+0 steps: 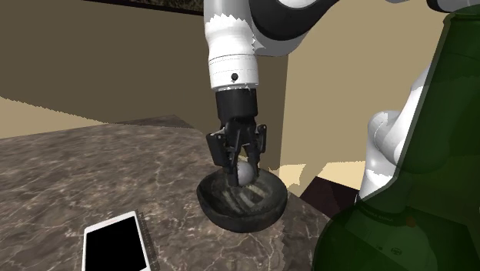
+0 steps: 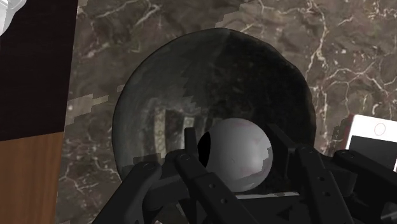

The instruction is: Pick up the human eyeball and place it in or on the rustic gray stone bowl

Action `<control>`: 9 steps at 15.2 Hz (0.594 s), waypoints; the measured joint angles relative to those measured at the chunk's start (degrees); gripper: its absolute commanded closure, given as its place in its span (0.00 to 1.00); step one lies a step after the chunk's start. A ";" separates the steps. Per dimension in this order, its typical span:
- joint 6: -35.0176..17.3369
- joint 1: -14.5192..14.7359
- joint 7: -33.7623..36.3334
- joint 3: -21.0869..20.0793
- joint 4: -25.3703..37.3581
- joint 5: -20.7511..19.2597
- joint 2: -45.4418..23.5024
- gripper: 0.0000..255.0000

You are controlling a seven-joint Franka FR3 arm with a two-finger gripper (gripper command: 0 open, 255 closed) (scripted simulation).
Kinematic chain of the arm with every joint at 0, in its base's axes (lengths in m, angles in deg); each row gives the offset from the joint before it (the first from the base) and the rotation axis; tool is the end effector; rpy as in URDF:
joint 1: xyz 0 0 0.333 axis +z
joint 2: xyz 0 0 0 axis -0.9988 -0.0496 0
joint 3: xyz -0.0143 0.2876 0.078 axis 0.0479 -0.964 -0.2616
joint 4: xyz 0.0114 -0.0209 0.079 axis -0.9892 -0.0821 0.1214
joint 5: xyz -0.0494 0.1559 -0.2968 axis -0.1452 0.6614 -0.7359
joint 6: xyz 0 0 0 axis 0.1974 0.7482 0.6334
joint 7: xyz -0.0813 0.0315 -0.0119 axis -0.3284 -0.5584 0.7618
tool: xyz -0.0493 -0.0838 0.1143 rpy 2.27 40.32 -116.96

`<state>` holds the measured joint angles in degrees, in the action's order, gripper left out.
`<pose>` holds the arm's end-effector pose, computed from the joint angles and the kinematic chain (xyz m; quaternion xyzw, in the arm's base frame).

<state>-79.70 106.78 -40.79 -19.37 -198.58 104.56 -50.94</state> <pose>0.2237 0.3104 0.4241 -0.9918 0.0429 0.1079 0.0536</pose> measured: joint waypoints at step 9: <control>3.68 -0.56 -0.07 1.29 3.03 -0.90 0.53 0.00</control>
<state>-76.02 106.22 -40.86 -18.08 -195.55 103.66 -50.41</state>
